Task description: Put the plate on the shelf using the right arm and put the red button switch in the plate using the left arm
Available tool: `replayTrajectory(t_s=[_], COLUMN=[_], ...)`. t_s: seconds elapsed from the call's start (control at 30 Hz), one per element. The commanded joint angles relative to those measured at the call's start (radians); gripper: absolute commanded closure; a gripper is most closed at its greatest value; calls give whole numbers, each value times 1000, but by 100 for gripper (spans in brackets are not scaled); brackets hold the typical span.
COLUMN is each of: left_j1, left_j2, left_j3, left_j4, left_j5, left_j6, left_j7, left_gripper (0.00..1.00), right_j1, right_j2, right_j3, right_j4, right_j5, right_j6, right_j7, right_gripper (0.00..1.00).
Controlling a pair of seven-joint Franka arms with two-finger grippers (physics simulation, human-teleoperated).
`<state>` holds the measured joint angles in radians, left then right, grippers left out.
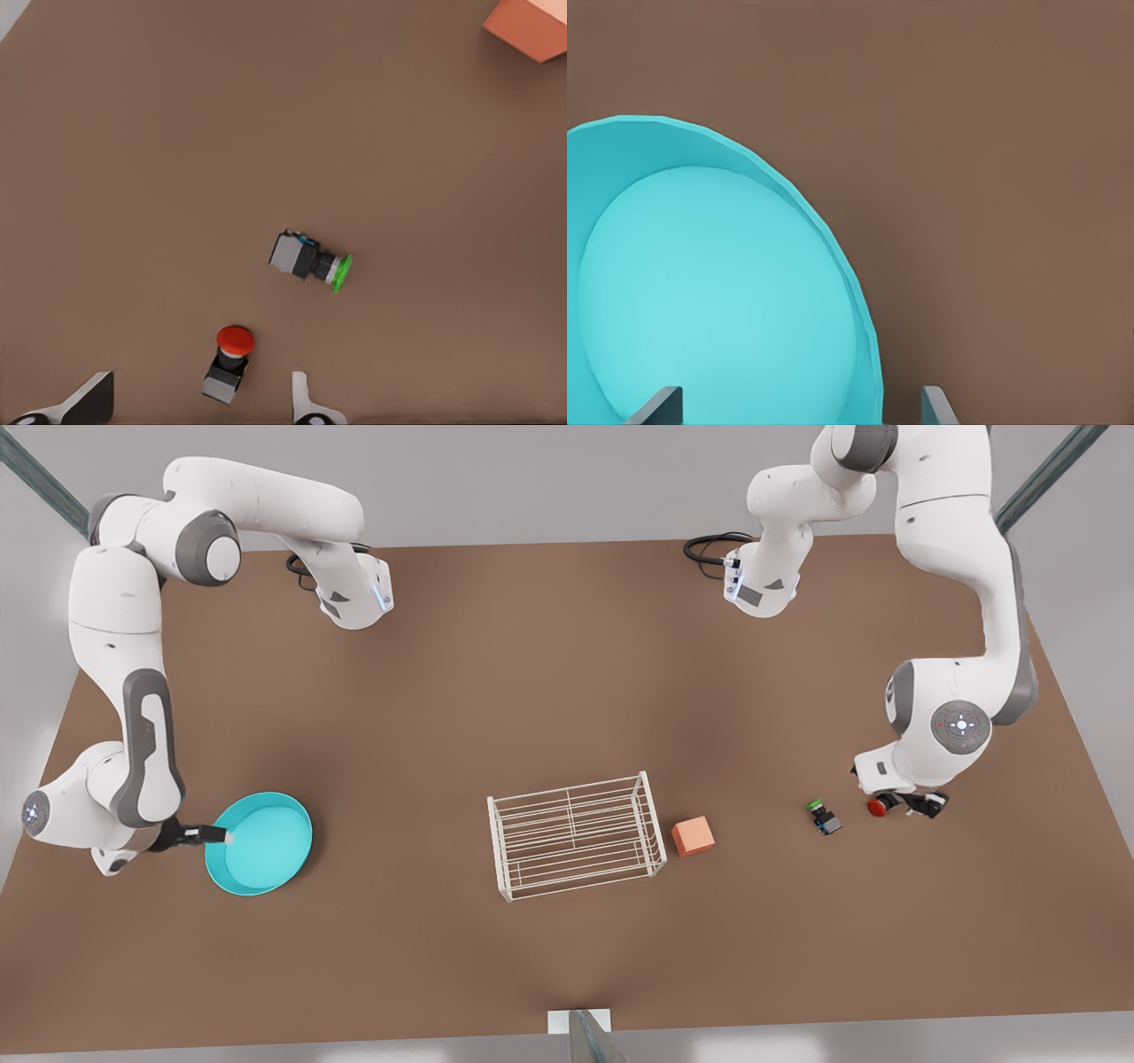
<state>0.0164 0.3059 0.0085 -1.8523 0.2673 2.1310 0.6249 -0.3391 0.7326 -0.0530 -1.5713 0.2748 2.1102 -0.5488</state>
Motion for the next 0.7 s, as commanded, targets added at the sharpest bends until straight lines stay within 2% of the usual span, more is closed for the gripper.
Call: replayTrajectory(t_s=[0.0, 0.1, 0.13, 0.17, 0.2, 0.23, 0.37, 0.4, 0.47, 0.57, 0.67], left_j1=[3, 20, 31, 36, 42, 48, 94, 100, 112, 142, 154], left_j2=[15, 36, 48, 58, 73, 91, 110, 116, 137, 148, 133], left_j3=[1, 1, 1, 1, 1, 1, 1, 1, 2, 1, 1], left_j4=[-1, -2, -5, -5, -4, -2, -7, -5, -7, -11, -93], left_j5=[32, 96, 98, 98, 99, 101, 133, 133, 135, 168, 170], left_j6=[20, 23, 32, 46, 50, 63, 64, 70, 72, 72, 187], left_j7=[167, 180, 180, 179, 179, 170, 216, 216, 219, 245, 262], left_gripper=[2, 2, 3, 3, 3, 3, 4, 5, 5, 6, 6], right_j1=[2, -1, -1, -1, -1, -1, 2, 2, 2, 8, 12], right_j2=[18, 36, 36, 41, 39, 39, 39, 39, 38, -28, -73], right_j3=[1, 1, 1, 1, 1, 1, 2, 2, 2, 2, 2], right_j4=[1, -1, -3, -3, -3, -3, -3, -1, -1, -3, -6], right_j5=[4, 6, 7, 7, 7, 7, 7, 6, 7, 6, 4], right_j6=[68, 126, 126, 126, 126, 126, 126, 126, 126, 80, 33], right_j7=[-424, -424, -422, -419, -413, -413, -402, -402, -404, -404, -399], right_gripper=[0, 0, 4, 14, 37, 49, 73, 83, 90, 90, 90])
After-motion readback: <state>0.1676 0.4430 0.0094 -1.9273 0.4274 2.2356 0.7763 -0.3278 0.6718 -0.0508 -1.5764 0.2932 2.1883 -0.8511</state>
